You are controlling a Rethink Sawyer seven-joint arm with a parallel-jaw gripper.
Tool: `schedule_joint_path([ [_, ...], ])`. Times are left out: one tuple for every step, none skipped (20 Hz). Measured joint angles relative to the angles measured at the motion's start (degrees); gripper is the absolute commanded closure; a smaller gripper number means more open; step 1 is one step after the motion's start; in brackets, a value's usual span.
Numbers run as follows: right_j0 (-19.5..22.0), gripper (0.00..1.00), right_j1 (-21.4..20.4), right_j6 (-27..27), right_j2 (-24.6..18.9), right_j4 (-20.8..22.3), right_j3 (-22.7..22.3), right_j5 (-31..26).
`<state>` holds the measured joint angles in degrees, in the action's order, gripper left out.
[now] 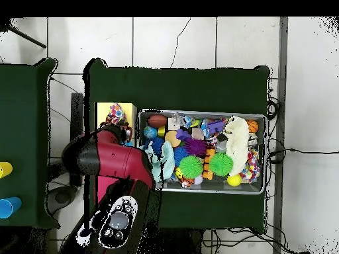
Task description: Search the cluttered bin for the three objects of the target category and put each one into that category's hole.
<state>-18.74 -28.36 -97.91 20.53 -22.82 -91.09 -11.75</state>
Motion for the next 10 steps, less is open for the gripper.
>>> schedule_joint_path([
  [0.0,1.0,0.3,0.0,-0.2,-0.3,-0.1,0.0],
  [0.0,1.0,0.3,0.0,-0.2,-0.4,-0.1,0.0],
  [-0.1,1.0,0.4,0.0,-0.3,-0.6,-0.2,0.0],
  [-0.1,1.0,0.4,0.0,-0.3,-0.8,-0.2,0.0],
  [-0.1,1.0,0.5,0.0,-0.4,-1.0,-0.3,0.0],
  [-0.2,1.0,0.5,0.0,-0.5,-1.3,-0.3,0.0],
  [-0.3,1.0,0.5,0.0,-0.6,-1.7,-0.4,0.0],
  [-0.4,1.0,0.5,0.0,-0.6,-1.9,-0.5,0.0],
  [-0.4,1.0,0.4,0.0,-0.8,-2.3,-0.6,0.0],
  [-0.4,1.0,0.4,0.0,-0.8,-2.4,-0.6,0.0],
])
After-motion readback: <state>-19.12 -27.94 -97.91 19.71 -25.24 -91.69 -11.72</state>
